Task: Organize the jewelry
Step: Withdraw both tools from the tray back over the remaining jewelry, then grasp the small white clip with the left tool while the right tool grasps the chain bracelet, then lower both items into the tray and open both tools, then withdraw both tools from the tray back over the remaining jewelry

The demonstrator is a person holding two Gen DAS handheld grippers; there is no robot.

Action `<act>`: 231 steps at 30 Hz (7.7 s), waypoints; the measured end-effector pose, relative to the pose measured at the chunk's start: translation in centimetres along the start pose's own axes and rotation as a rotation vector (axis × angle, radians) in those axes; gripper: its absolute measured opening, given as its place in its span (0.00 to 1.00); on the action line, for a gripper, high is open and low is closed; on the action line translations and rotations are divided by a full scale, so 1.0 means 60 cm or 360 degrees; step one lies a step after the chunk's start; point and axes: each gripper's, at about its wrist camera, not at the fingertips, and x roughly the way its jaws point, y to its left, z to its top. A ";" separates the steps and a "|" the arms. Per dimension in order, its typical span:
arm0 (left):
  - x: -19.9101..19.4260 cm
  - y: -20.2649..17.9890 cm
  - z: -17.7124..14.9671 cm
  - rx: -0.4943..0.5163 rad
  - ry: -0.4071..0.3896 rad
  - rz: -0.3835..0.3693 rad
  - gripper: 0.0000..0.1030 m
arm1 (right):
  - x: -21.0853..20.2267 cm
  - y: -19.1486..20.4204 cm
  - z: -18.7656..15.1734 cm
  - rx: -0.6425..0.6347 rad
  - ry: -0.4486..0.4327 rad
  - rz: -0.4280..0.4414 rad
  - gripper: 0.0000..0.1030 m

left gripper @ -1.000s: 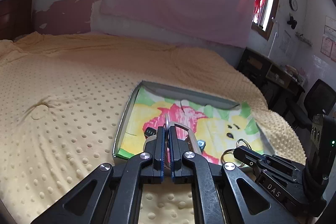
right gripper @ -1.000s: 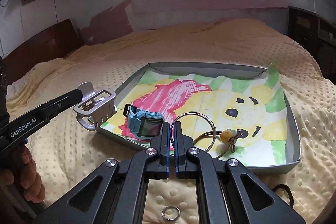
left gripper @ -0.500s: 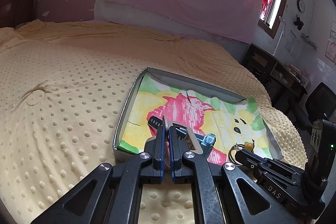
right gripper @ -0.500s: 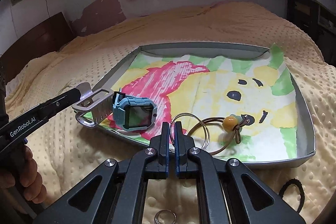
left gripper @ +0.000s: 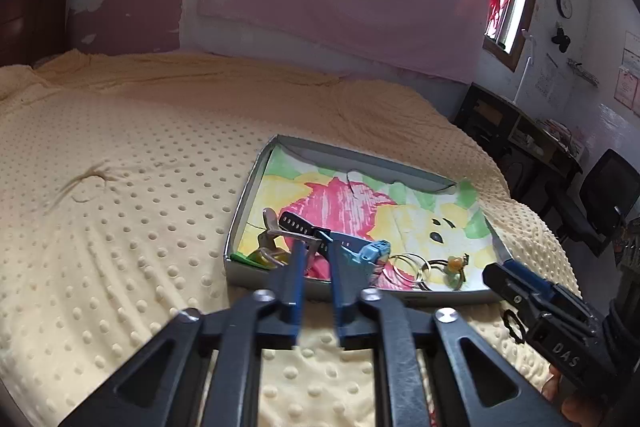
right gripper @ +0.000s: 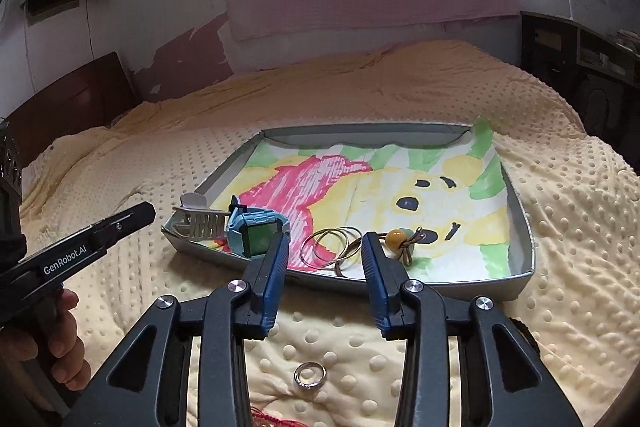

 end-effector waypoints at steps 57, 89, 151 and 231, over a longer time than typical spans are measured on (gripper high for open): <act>-0.421 -0.130 -0.237 0.0314 -0.0399 0.0004 1.00 | -0.490 -0.067 -0.218 0.0078 -0.0426 -0.0176 0.99; -0.127 -0.183 -0.247 0.0539 0.0296 -0.0298 0.44 | -0.221 -0.146 -0.203 0.0056 0.0066 -0.0021 0.42; 0.088 -0.174 -0.005 0.0329 0.0301 -0.0387 0.03 | 0.016 -0.122 0.004 0.0125 0.0021 -0.0042 0.13; -0.470 -0.096 -0.271 0.0290 -0.0440 0.0001 1.00 | -0.518 -0.021 -0.266 0.0105 -0.0539 -0.0228 0.99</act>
